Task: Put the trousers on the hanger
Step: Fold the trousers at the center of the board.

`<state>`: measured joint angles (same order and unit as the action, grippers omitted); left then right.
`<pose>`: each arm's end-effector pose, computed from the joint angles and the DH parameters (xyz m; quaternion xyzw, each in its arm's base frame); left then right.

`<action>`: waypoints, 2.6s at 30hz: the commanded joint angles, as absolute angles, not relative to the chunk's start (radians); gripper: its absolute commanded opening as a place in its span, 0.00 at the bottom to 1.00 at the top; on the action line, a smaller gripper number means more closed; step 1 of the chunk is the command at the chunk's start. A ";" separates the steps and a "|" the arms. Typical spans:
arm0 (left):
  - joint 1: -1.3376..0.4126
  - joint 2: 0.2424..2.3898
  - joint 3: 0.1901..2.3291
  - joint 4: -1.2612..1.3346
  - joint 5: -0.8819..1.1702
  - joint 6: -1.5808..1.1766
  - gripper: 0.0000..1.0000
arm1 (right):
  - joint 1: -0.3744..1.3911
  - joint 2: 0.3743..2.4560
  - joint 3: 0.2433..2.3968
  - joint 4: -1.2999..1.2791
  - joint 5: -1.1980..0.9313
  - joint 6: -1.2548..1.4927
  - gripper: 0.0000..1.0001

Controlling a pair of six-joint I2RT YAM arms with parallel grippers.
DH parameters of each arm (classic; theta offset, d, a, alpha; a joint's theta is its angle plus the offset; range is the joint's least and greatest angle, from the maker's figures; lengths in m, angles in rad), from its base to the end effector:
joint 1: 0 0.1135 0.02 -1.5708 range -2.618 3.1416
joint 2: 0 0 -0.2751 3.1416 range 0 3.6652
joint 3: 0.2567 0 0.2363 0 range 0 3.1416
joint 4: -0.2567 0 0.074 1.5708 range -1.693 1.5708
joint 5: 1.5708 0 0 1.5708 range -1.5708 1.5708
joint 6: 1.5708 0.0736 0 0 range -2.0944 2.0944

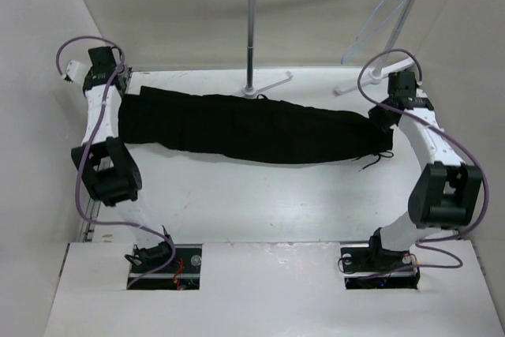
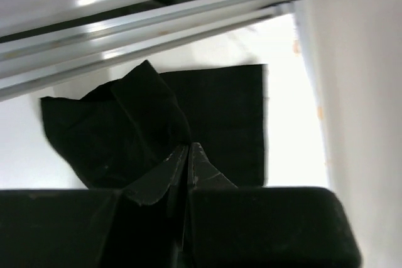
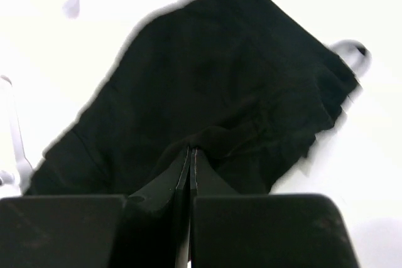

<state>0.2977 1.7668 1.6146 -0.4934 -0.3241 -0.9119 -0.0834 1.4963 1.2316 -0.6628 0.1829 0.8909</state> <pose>0.3979 0.1466 0.3215 -0.5614 0.6856 0.0045 0.4635 0.3214 -0.0403 0.2688 0.4678 0.8213 0.0440 0.3235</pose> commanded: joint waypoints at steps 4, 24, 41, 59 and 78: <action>0.263 2.055 1.990 -0.528 -0.396 -0.861 0.00 | -0.102 1.728 1.492 -0.626 0.209 0.838 0.03; 0.337 1.791 1.422 -0.274 -0.168 -0.897 0.59 | -0.029 1.518 1.215 -0.401 0.121 0.894 0.11; 0.463 1.740 0.931 0.422 0.224 -1.100 0.62 | -0.016 1.278 0.799 -0.227 -0.087 0.899 0.61; 0.403 1.951 1.088 0.281 0.037 -1.074 0.41 | -0.214 1.558 0.844 -0.201 -0.040 0.994 0.62; 0.456 1.533 0.893 -0.113 -0.331 -0.877 0.07 | -0.288 1.290 0.677 -0.328 0.061 1.043 0.05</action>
<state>0.4297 1.6077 0.9382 -0.0277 -0.1673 -0.9188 -0.2504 1.3678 0.7280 -0.2718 -0.0330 1.0313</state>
